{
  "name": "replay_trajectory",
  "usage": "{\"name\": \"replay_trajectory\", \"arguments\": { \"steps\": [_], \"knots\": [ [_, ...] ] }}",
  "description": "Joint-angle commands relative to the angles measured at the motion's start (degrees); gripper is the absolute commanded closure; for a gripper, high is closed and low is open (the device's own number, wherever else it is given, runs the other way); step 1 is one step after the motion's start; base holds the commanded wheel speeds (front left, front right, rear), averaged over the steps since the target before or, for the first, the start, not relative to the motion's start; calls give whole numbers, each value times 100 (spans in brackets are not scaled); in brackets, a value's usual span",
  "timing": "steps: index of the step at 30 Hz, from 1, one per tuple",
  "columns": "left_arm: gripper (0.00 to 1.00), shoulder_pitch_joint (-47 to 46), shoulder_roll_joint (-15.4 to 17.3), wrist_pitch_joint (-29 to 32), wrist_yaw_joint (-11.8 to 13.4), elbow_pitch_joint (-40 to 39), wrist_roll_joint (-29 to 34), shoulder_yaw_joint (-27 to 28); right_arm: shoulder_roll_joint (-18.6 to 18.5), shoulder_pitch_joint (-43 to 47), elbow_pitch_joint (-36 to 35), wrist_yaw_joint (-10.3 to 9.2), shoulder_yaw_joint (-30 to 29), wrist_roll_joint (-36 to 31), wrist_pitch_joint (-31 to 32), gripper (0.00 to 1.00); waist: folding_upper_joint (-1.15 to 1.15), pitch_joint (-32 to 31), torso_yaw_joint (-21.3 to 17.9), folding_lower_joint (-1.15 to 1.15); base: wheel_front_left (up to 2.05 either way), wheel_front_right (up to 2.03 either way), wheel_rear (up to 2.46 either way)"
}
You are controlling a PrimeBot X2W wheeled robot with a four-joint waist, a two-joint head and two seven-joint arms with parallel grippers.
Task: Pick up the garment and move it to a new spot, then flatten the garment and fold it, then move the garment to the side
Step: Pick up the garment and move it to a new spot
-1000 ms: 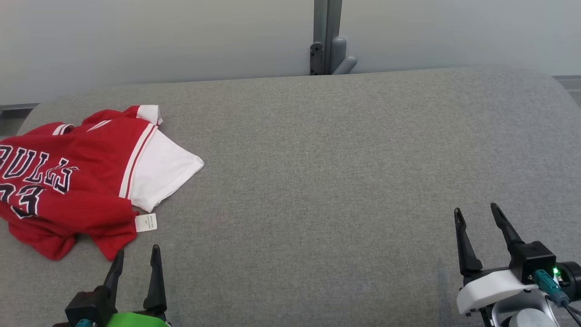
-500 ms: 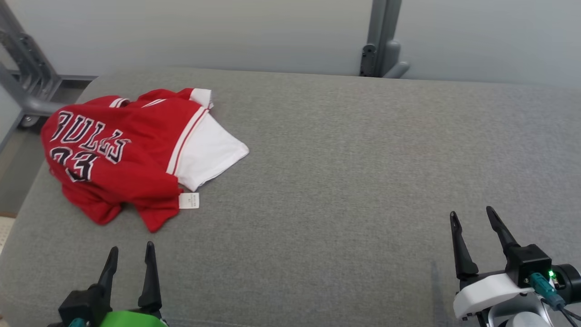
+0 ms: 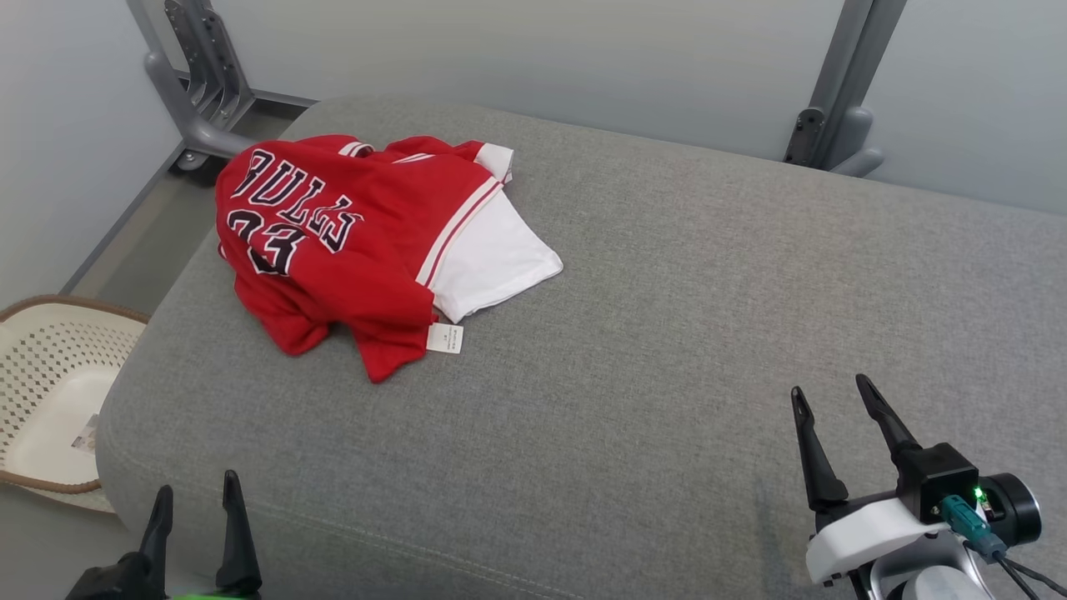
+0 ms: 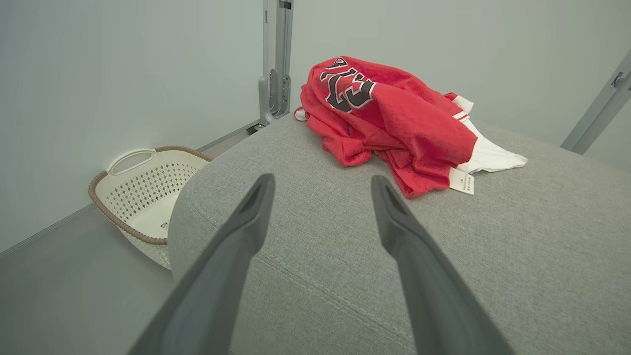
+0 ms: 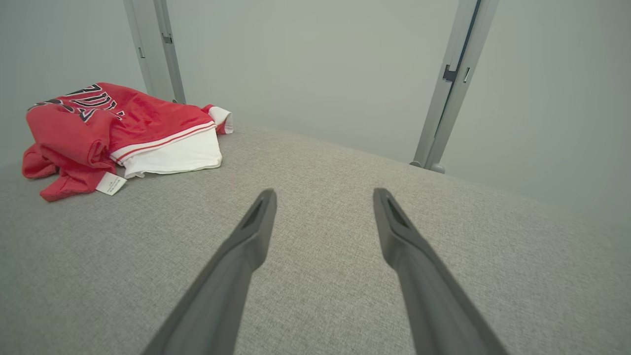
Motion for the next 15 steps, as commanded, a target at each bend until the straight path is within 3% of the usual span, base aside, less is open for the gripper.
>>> {"name": "replay_trajectory", "arguments": {
  "steps": [1,8,15],
  "knots": [
    [0,-219,-11,-1,-1,4,-52,-91,-78,-57,-21,-2,-25,15,-19,0,0,138,-60,0,0,0,0],
    [0,-1269,-1,112,0,668,-466,-335,-255,-271,-118,-2,46,-5,-19,0,0,736,-252,0,0,0,0],
    [0,-3122,18,1341,216,1750,-1355,-244,-515,-596,-196,-3,196,-18,-19,0,0,1524,-423,0,0,0,0]
  ]
}}
